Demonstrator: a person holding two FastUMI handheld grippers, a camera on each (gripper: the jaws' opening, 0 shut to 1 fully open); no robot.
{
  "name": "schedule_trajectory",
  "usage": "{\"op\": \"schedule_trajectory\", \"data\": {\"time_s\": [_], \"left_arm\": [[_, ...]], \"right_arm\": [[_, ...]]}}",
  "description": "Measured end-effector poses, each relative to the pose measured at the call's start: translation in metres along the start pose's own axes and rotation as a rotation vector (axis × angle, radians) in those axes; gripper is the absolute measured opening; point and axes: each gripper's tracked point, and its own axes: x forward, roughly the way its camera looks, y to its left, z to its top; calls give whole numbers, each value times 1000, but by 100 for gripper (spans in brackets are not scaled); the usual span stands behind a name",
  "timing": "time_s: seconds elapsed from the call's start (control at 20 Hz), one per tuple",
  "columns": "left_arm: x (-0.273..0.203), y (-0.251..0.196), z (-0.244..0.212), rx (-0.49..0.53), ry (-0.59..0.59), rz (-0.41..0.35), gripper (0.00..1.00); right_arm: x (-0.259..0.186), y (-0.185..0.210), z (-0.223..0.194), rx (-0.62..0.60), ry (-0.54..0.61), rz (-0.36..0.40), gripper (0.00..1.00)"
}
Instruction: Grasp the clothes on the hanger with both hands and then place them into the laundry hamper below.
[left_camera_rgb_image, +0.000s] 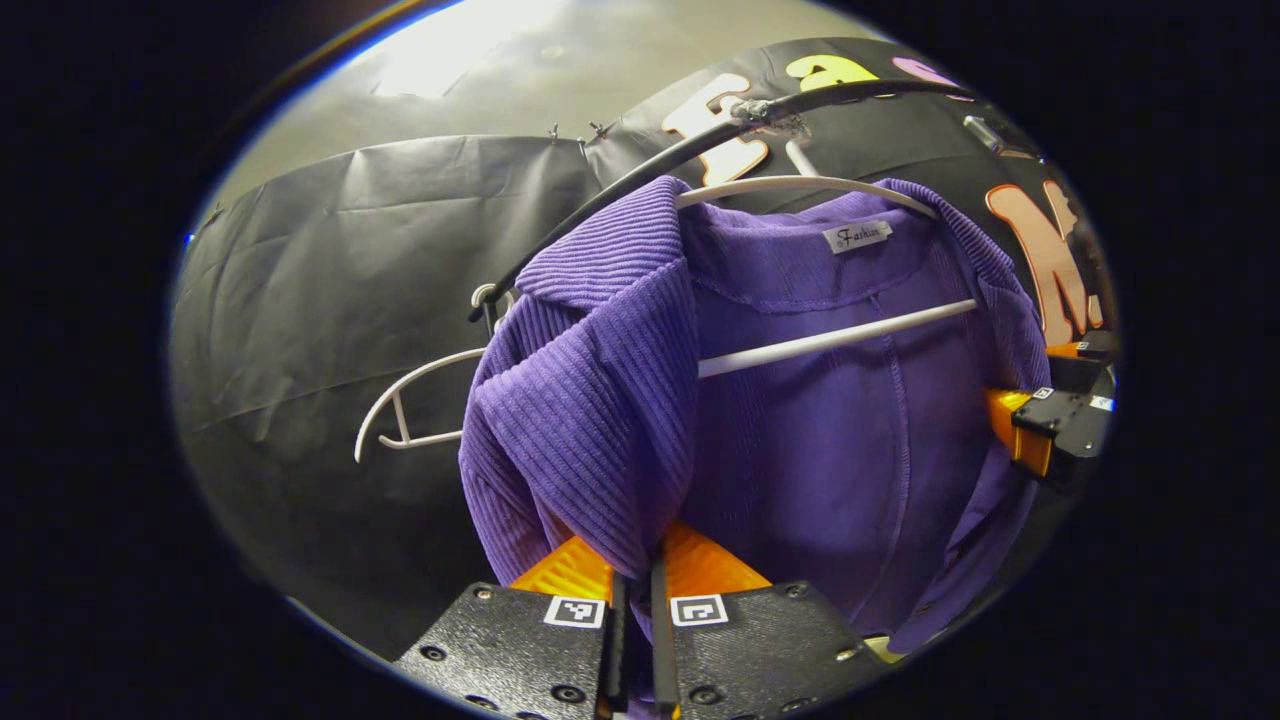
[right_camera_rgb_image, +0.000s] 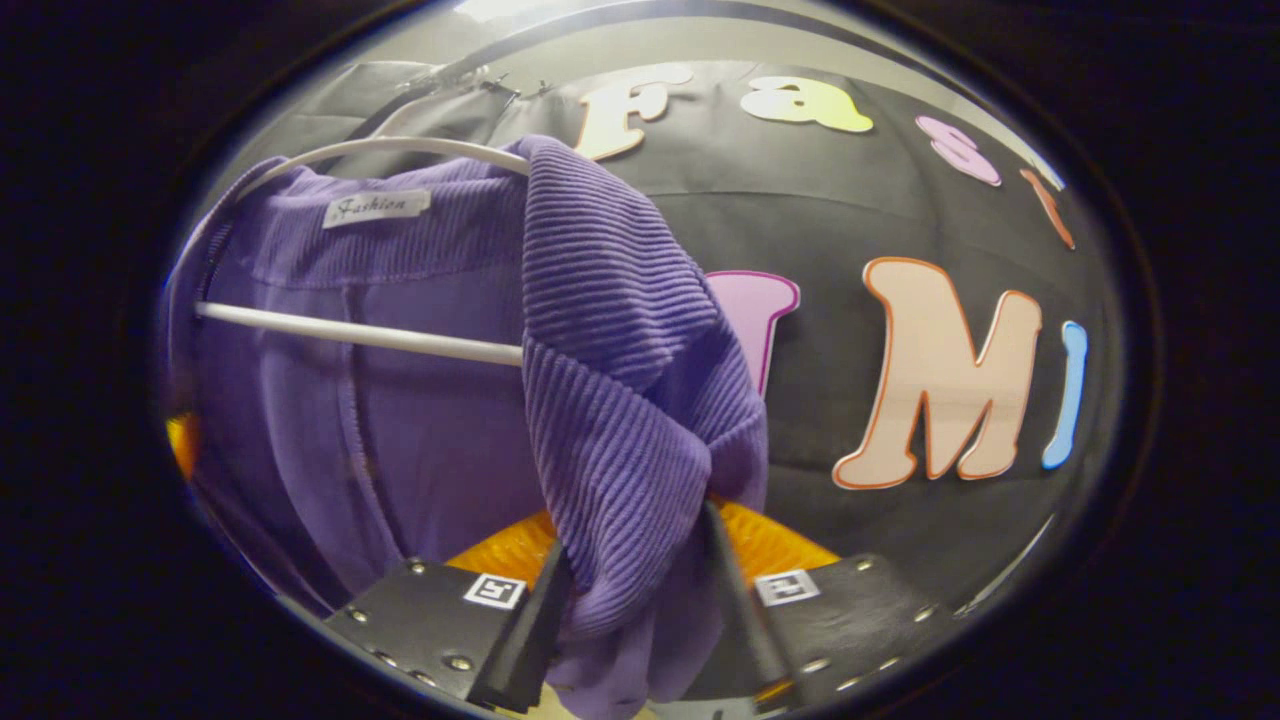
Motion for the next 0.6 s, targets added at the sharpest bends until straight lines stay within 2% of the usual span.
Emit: {"op": "schedule_trajectory", "data": {"time_s": [0.05,0.1,0.25,0.6], "left_arm": [[-4,0,0,4,1,-9,5],[-7,-1,2,7,-2,-16,7],[-18,2,9,12,-14,-24,5],[-42,33,28,-44,-39,21,6]], "right_arm": [[-1,1,0,-8,7,2,55],[-3,3,0,-14,4,4,54],[-12,3,3,-36,2,-12,21],[-26,-33,15,-58,-21,-131,21]]}}
